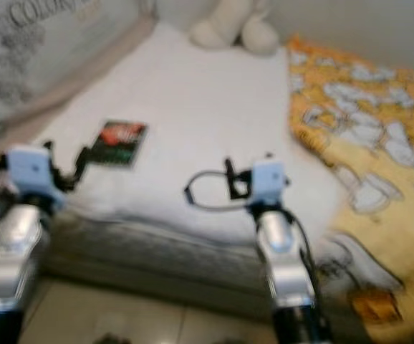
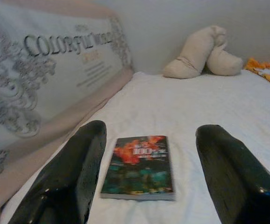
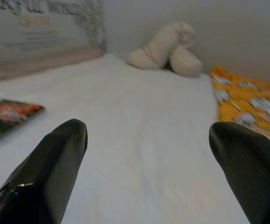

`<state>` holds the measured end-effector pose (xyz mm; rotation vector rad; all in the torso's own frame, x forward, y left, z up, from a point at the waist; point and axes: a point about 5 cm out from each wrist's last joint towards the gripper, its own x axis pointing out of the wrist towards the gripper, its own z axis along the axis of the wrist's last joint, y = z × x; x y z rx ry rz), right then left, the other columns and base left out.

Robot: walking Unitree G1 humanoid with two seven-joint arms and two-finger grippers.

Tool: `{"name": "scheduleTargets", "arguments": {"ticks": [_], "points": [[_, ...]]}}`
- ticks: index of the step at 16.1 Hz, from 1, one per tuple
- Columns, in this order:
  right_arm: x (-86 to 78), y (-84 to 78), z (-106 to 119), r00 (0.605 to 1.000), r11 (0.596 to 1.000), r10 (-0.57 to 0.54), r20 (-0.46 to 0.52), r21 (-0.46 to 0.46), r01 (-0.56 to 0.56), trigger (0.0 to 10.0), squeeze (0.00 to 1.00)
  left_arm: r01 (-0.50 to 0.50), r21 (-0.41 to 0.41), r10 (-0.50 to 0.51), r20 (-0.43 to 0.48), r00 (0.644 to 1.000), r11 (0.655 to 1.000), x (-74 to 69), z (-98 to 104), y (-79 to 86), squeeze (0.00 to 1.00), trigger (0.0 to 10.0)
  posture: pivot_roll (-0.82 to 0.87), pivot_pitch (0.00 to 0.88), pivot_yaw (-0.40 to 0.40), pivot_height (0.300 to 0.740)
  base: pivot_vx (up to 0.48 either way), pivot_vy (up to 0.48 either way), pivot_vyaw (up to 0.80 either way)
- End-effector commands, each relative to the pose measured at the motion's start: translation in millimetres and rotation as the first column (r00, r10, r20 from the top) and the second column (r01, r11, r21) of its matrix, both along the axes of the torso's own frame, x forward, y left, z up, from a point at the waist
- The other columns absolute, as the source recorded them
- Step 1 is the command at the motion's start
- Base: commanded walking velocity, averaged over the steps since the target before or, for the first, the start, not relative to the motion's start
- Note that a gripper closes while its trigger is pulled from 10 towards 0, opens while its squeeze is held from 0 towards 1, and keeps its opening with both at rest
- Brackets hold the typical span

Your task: Clean up the room

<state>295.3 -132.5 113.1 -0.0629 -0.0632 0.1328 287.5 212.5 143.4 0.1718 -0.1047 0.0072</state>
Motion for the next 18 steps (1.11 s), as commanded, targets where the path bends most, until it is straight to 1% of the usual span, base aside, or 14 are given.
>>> {"name": "scheduleTargets", "arguments": {"ticks": [1, 2, 5, 8, 10, 12, 13, 14, 18], "points": [[-2.1, -9.5, -8, 0.999, 0.999, -0.023, -0.031, -0.038, 0.022, 10.0, 0.17, 0.047, -0.024, -0.048, -0.028, 0.998, 0.999, 6.1, -4, -15.0, 0.0, 10.0, -0.09, 0.021, -0.027, 0.74, 0.0, -0.45, -0.8], [-1.2, -7.0, -8, 0.999, 0.999, -0.005, -0.033, -0.044, 0.003, 10.0, 0.17, 0.045, -0.028, -0.046, -0.032, 0.998, 0.999, 6.8, -5, -16.5, 0.0, 10.0, -0.09, 0.022, -0.027, 0.74, 0.0, -0.446, -0.8], [3.8, -1.2, -4, 1.0, 0.999, 0.025, -0.012, -0.024, -0.025, 10.0, 0.16, 0.04, -0.046, -0.042, -0.048, 0.998, 0.998, 7.6, -11, -25.5, 0.0, 10.0, -0.09, 0.025, -0.026, 0.74, 0.0, -0.437, 0.0], [5.4, 2.4, -2, 0.999, 0.999, 0.045, -0.009, -0.021, -0.045, 10.0, 0.16, -0.002, -0.069, -0.003, -0.063, 0.998, 0.998, 10.9, -15, -26.2, 0.0, 10.0, -0.1, 0.025, -0.028, 0.74, 0.0, -0.43, 0.0], [5.6, 3.5, -3, 0.998, 0.998, 0.058, -0.018, -0.016, -0.058, 10.0, 0.15, -0.05, -0.077, 0.044, -0.081, 0.996, 0.996, 13.2, -18, -23.5, 0.0, 10.0, -0.1, 0.024, -0.028, 0.74, 0.0, -0.424, 0.0], [5.5, 4.8, -5, 0.997, 0.997, 0.068, -0.027, -0.021, -0.068, 10.0, 0.17, -0.057, -0.052, 0.053, -0.082, 0.995, 0.997, 13.8, -18, -24.4, 0.0, 10.0, -0.1, 0.024, -0.028, 0.74, 0.0, -0.424, 0.0], [5.6, 4.5, -5, 0.997, 0.998, 0.065, -0.027, -0.018, -0.066, 10.0, 0.18, -0.051, -0.042, 0.047, -0.081, 0.996, 0.998, 13.9, -18, -25.7, 0.0, 10.0, -0.11, 0.024, -0.026, 0.74, 0.0, -0.424, 0.6], [6.0, 2.3, -6, 0.998, 0.998, 0.053, -0.031, -0.023, -0.054, 10.0, 0.18, -0.047, -0.036, 0.044, -0.083, 0.996, 0.998, 14.4, -19, -26.7, 0.0, 10.0, -0.1, 0.023, -0.025, 0.74, 0.0, -0.424, 0.41], [6.2, -0.6, -7, 0.999, 0.999, 0.041, -0.029, -0.011, -0.041, 10.0, 0.16, -0.044, -0.024, 0.042, -0.085, 0.996, 0.999, 14.7, -17, -25.0, 0.0, 10.0, -0.1, 0.021, -0.024, 0.74, 0.0, -0.424, 0.0]]}}
